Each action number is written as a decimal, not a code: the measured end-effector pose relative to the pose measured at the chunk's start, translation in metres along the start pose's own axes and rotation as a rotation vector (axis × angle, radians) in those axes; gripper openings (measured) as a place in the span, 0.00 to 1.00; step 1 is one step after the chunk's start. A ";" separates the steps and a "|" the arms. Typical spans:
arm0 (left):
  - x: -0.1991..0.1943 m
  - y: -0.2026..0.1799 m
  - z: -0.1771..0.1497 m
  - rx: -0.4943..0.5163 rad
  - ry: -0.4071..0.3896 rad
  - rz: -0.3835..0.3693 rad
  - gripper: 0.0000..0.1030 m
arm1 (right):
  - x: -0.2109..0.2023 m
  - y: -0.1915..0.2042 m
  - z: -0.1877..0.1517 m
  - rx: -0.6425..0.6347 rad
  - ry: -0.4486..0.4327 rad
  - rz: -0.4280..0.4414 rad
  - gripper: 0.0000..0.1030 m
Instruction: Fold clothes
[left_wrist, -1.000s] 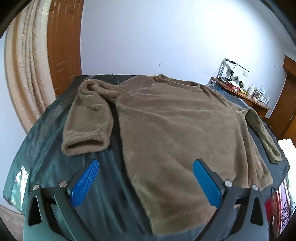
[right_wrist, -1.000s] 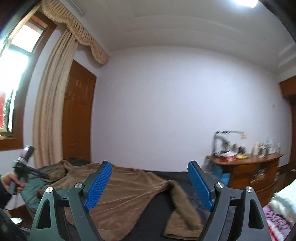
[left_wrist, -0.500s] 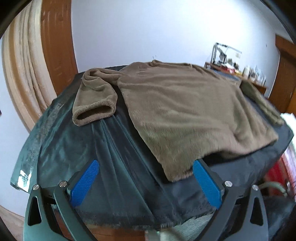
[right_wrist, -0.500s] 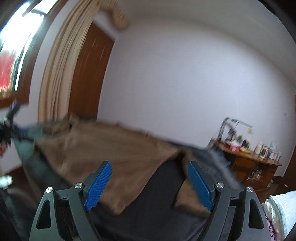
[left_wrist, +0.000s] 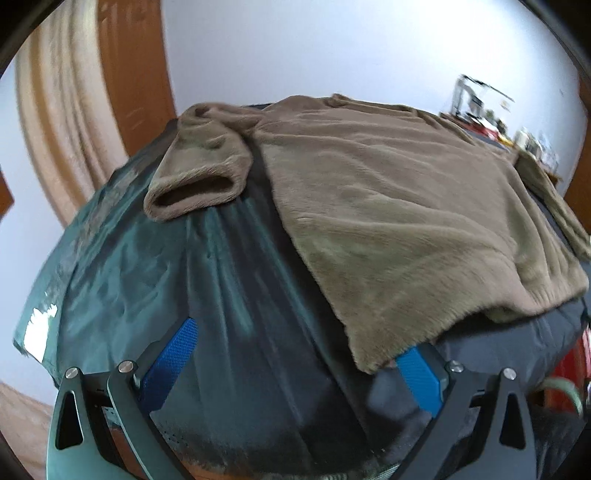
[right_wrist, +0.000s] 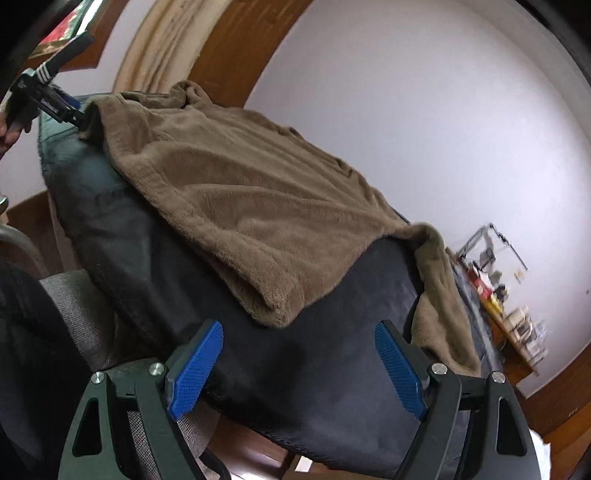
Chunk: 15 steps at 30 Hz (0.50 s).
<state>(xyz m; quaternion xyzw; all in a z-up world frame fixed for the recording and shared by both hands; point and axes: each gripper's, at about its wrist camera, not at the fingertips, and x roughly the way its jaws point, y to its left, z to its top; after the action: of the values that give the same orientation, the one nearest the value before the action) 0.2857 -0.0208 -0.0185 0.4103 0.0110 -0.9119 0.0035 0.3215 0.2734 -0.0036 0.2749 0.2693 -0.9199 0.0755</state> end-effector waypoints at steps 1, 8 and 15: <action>0.002 0.003 0.001 -0.025 0.007 -0.014 0.99 | 0.003 0.000 -0.002 0.003 0.008 0.004 0.83; 0.011 0.006 0.007 -0.093 0.023 -0.030 0.99 | 0.019 -0.004 0.013 0.057 -0.015 -0.038 0.83; 0.017 -0.004 0.014 -0.086 0.021 -0.019 0.99 | 0.036 -0.009 0.032 0.123 -0.046 -0.070 0.83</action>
<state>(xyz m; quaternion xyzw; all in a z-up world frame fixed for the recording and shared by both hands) 0.2637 -0.0172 -0.0214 0.4193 0.0542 -0.9062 0.0125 0.2741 0.2639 0.0033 0.2483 0.2200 -0.9428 0.0323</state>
